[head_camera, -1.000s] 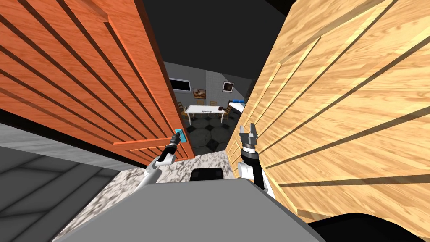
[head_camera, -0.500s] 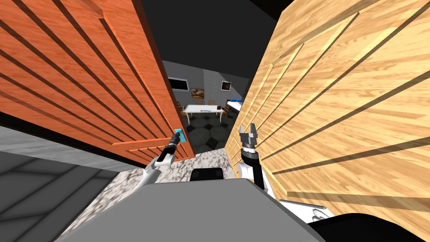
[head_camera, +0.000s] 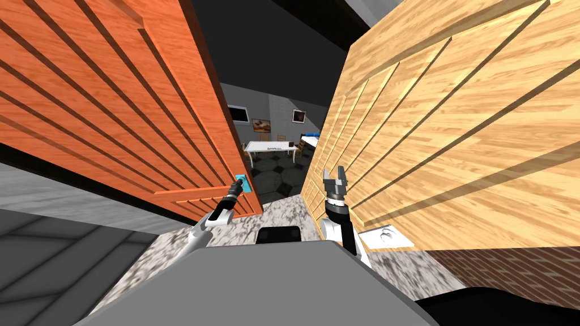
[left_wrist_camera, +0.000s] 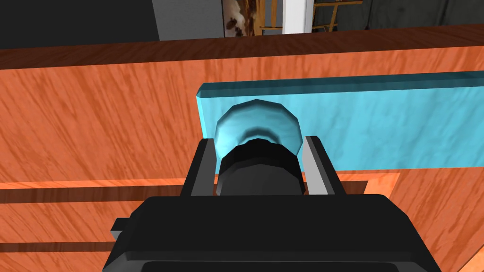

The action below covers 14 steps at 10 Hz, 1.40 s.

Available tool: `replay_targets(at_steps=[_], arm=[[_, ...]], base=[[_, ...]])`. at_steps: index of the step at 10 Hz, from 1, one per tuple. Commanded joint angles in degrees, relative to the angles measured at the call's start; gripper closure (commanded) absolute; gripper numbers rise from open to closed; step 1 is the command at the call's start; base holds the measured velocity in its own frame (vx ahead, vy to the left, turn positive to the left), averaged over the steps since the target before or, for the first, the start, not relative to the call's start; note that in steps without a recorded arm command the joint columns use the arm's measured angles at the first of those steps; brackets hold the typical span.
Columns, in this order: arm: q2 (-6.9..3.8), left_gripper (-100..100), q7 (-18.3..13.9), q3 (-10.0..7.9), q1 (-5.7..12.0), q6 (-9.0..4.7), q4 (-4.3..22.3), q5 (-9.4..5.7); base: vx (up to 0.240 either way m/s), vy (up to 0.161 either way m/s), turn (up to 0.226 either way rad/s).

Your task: Pull the door open

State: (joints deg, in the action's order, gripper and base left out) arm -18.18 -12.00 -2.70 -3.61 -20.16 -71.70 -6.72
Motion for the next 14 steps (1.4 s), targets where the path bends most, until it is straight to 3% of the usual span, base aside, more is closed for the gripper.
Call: replay_targets(at_steps=[1, 3, 4, 12, 13, 14], arm=[[-1.16, 100, -0.93, 0.52, -0.42, -0.47, -0.24, -0.2], [-2.22, 100, -1.88, 1.37, -0.89, -0.92, -0.44, -0.37], [-1.72, 100, -1.6, 1.48, -0.74, -0.61, -0.58, -0.28], [-7.12, 100, -5.96, 5.99, -5.13, -3.87, -3.67, -0.64], [-6.58, 100, -5.66, 5.97, -4.65, -3.61, -3.42, -0.58], [-7.92, 100, -6.75, 7.08, -5.9, -4.77, -3.87, -0.62]], base=[[-0.217, 0.083, -0.15], [-0.214, 0.078, -0.131], [-0.087, 0.018, -0.04], [-0.208, 0.082, -0.122], [-0.112, 0.035, -0.051], [-0.169, 0.045, -0.162]])
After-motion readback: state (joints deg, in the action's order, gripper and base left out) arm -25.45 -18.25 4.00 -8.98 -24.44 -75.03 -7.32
